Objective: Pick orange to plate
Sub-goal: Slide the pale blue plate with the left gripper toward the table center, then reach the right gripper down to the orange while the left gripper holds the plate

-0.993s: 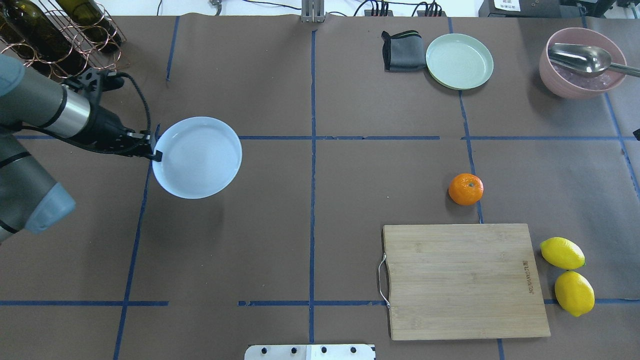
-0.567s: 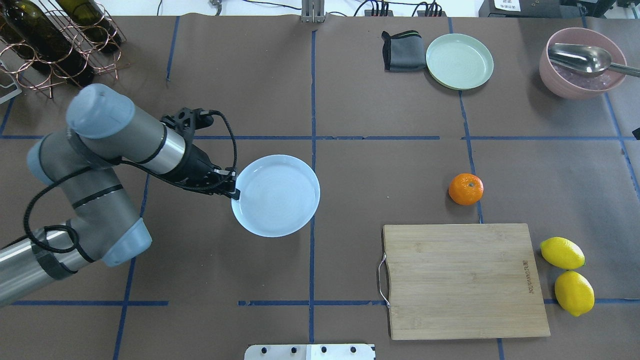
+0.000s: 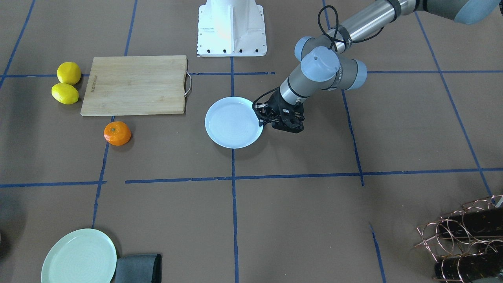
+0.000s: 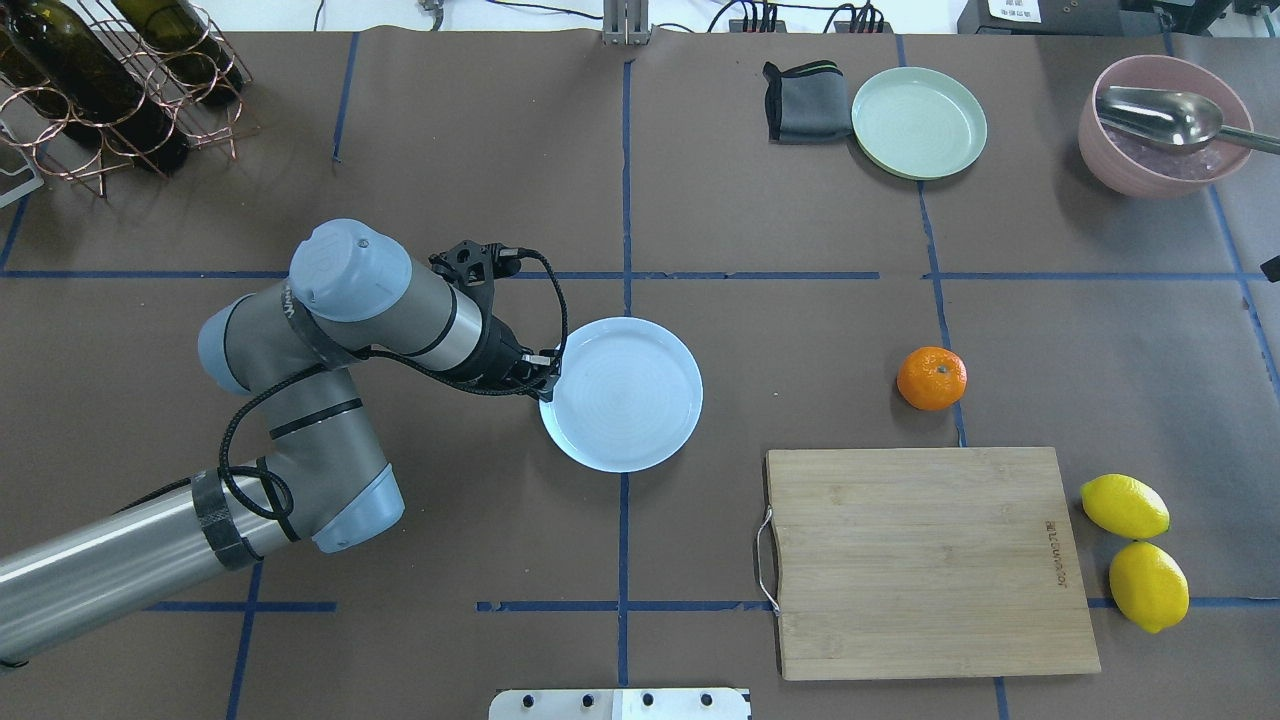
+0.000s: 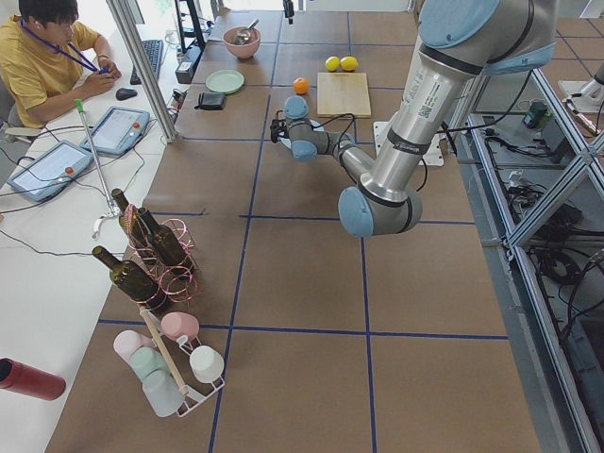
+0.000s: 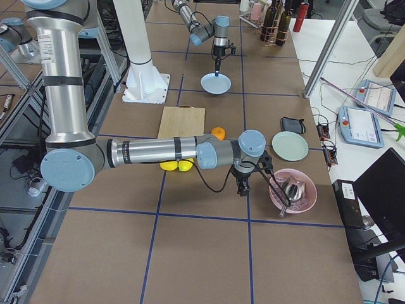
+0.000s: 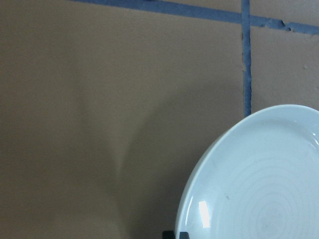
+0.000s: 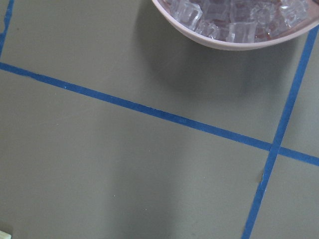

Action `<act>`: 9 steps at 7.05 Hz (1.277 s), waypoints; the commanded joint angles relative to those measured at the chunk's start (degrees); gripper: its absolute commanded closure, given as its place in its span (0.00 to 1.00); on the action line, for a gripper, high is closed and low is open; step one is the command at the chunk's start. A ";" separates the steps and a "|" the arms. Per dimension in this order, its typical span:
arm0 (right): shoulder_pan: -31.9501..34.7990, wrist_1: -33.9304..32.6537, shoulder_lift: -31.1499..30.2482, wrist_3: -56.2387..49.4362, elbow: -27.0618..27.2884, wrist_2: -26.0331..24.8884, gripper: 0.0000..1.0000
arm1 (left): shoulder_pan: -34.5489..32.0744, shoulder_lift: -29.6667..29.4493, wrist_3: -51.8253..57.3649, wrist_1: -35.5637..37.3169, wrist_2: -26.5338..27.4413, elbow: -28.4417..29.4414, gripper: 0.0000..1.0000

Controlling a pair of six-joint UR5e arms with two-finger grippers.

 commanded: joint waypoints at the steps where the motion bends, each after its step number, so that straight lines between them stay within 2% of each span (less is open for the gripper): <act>1: 0.00 0.09 0.06 -0.15 -0.01 0.03 0.00 | 0.54 -0.77 -0.01 -0.14 0.73 1.42 1.00; 2: -0.35 0.09 0.15 -0.06 -0.01 0.03 0.00 | 0.63 -0.86 0.08 -0.14 0.73 1.86 0.94; 3: -0.53 0.09 0.15 -0.06 0.17 0.03 0.00 | 0.63 -0.95 0.08 -0.31 0.73 1.77 0.33; 4: -1.31 0.09 0.24 0.90 0.95 0.03 0.00 | 0.11 -0.95 -0.18 -0.40 0.65 0.73 0.25; 5: -5.49 0.96 0.15 7.87 4.79 -0.23 0.00 | -1.20 -0.60 -0.62 -0.32 0.56 -2.59 0.23; 8: -20.78 13.50 -0.64 44.03 14.21 -4.70 0.00 | -1.66 -0.25 -0.63 -0.32 0.47 -3.50 0.23; 9: -27.36 14.32 -0.03 54.33 17.45 -11.07 0.00 | -1.74 -0.07 -0.54 -0.32 0.47 -3.41 0.23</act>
